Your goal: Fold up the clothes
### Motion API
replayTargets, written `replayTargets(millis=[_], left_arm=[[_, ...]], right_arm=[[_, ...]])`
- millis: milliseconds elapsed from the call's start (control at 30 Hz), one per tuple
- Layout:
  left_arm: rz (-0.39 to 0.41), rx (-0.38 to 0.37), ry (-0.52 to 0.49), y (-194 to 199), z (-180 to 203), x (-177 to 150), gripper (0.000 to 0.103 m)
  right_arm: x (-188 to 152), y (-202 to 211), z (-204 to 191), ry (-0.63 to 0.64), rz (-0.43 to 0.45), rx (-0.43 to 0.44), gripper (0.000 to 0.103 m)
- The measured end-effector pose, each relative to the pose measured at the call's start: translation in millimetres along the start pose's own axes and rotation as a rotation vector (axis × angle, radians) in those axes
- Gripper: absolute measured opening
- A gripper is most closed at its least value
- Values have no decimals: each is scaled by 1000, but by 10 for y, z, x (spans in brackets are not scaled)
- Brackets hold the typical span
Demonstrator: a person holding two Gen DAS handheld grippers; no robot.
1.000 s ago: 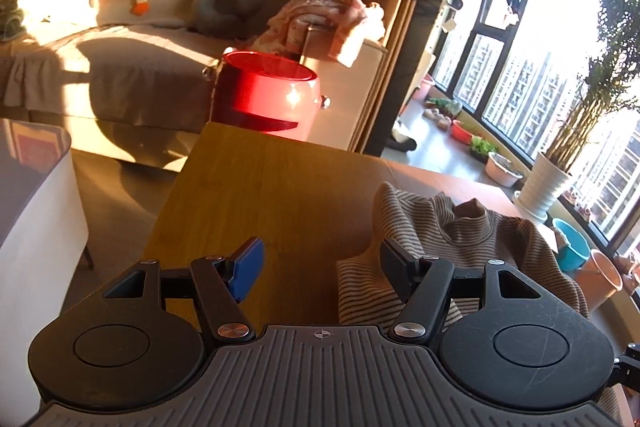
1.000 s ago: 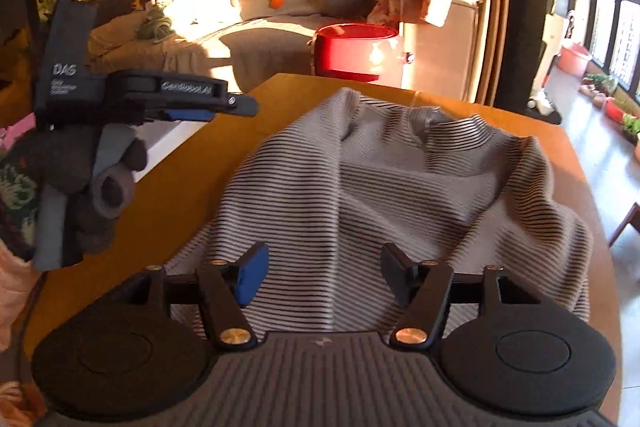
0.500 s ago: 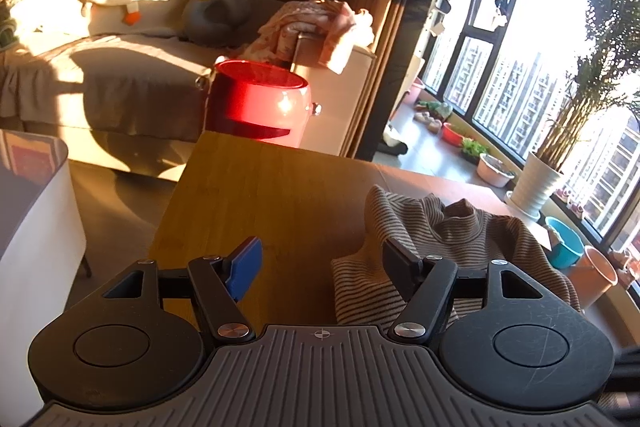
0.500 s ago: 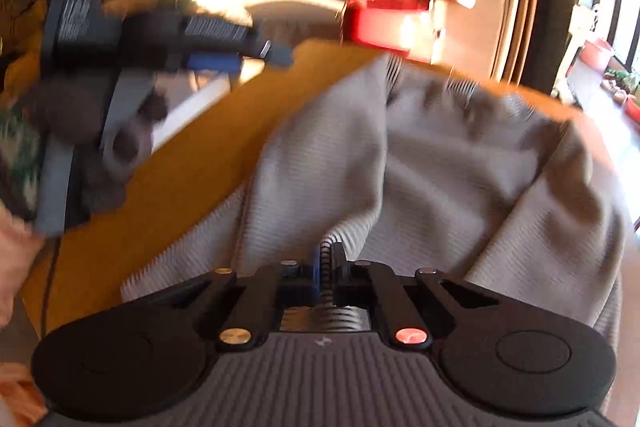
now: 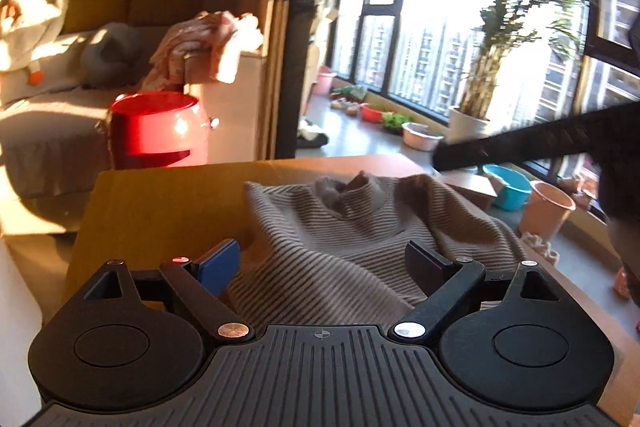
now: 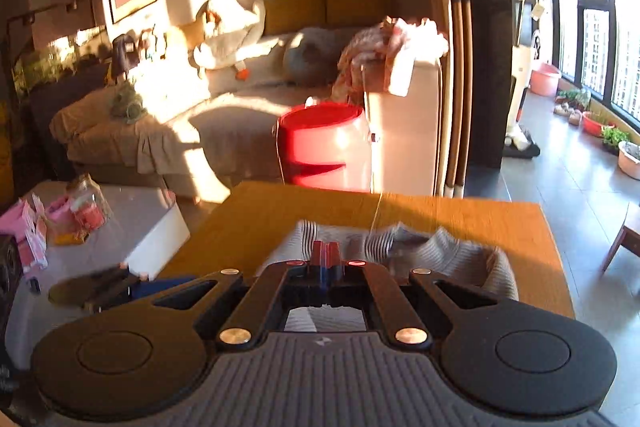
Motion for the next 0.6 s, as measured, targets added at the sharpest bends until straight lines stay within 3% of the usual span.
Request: replayTargets(millis=[67,133,267,433,467,500,567,600], left_arm=[[-15,35,63,-68,-135,5,92],[-36,46,100,-102,-242,-24,92],[-53,61,118,-108,-333,-61,93],[-27,75,131,22,-385,-25,93],[-23,79,130,49,-390,-14,93],[-18,82,130,76,-393,-1,94],[-7,81,135,119,-403,27,94],[-1,78,136,137,-405,42,94]], right_arm=[[-192,-42,-4,11,-62,-7,2],[-413,-33,-1,20,-118,-8,9],[-855,64,5,-25,-223,54,55],[-1191,-8,-233,-18,-302,94,70],[-1205,3,-316,-4,-301,119,67],[-1219,14,-399,11,-300,145,48],[-1234,24,-602,73,-306,159,20],[-1227,30,-683,105,-305,155,12]])
Point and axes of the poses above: each gripper's, at about its wrist camera, not at the fingertips, and y roughly against the way its jaws point, z to its right, x to its top, the point moved 2 cm from there along -y, roughly the way its jaws point, and after that the axes turned 2 degrees about y, right-handed, at the moved point
